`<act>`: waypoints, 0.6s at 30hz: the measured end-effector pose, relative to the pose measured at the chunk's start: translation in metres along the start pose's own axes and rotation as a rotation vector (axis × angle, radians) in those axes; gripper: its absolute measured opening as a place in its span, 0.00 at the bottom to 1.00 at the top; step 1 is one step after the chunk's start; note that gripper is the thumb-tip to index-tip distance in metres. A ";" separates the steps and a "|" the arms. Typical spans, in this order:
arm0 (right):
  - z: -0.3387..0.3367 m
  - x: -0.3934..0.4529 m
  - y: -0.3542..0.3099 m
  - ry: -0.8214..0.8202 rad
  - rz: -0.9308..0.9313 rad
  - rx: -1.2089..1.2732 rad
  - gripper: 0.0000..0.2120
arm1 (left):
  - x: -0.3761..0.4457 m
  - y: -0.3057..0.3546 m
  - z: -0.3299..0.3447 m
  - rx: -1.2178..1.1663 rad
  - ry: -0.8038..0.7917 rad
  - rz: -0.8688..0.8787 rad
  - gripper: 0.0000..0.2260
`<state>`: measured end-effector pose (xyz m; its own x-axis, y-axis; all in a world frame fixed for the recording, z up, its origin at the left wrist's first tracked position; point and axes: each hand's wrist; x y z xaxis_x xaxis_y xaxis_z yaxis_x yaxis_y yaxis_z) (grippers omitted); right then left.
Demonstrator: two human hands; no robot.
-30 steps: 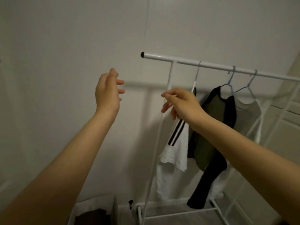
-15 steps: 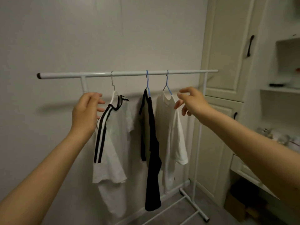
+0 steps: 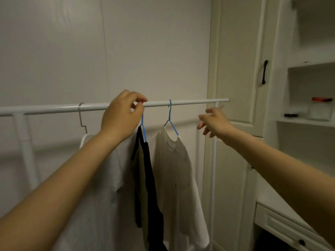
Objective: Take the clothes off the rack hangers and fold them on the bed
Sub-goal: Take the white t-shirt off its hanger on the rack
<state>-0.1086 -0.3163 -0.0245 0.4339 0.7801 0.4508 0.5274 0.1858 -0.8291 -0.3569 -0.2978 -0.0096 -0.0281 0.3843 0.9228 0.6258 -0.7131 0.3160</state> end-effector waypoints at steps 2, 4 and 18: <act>0.010 0.016 0.006 -0.052 -0.063 -0.152 0.25 | 0.015 -0.011 0.027 0.098 -0.066 0.038 0.08; 0.019 0.034 0.013 -0.117 -0.188 -0.454 0.28 | 0.030 -0.022 0.049 0.256 -0.117 0.131 0.11; 0.120 0.159 0.051 -0.439 -0.179 -0.289 0.26 | 0.094 -0.093 0.172 0.968 -0.356 0.172 0.22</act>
<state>-0.1007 -0.1110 -0.0350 0.0064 0.9386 0.3450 0.7705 0.2153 -0.6000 -0.2834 -0.0945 0.0102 0.2533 0.5849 0.7705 0.9610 -0.0607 -0.2699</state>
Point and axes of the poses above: each hand's wrist, its own x-axis towards the middle knuckle, its own z-axis out of the palm, y = z × x, and after that the axes turned 10 degrees about y, right-handed
